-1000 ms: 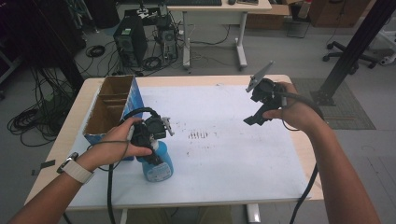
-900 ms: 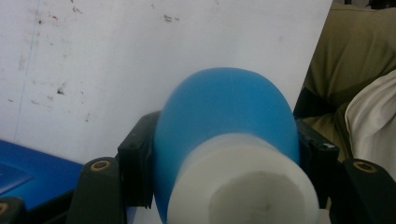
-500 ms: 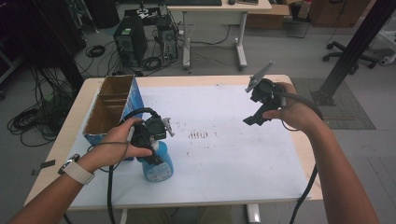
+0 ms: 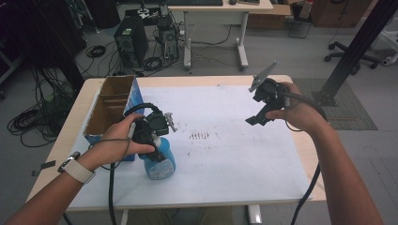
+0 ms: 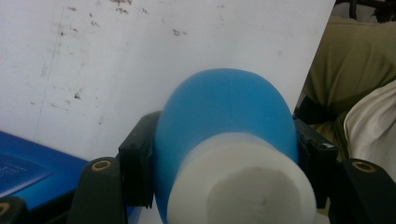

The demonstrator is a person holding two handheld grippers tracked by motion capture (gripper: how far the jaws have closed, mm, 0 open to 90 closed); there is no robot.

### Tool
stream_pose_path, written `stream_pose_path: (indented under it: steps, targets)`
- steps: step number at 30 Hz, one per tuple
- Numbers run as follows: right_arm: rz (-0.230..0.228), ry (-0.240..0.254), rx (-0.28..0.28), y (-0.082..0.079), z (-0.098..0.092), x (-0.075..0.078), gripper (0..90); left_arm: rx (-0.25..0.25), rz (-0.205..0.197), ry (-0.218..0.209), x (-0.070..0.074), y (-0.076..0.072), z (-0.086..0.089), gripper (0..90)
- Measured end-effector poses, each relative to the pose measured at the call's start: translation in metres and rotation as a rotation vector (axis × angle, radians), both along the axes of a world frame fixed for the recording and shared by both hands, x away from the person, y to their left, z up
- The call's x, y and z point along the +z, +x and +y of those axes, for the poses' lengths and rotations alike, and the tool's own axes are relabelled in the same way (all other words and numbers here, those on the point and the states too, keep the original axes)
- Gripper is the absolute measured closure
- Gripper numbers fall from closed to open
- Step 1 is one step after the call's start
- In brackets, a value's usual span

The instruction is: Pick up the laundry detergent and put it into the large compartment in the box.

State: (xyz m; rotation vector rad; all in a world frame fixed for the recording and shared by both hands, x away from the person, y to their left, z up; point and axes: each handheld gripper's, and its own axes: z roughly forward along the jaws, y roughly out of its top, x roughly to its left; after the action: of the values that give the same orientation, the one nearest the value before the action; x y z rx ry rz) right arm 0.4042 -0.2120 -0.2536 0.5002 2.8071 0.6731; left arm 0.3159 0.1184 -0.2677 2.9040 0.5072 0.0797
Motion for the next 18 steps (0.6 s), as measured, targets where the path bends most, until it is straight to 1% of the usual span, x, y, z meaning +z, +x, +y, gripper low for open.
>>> stream_pose_path:
  steps: [8,18]
  targets:
    - [-0.002,0.003,-0.004,-0.001,-0.0013,0.0004,10.3,0.003,0.004,0.01,0.0016,-0.0011,-0.0014,37.4]
    - [-0.005,0.005,-0.001,-0.001,-0.0014,0.0007,10.3,0.025,-0.01,0.013,0.0095,-0.001,-0.0003,37.4]
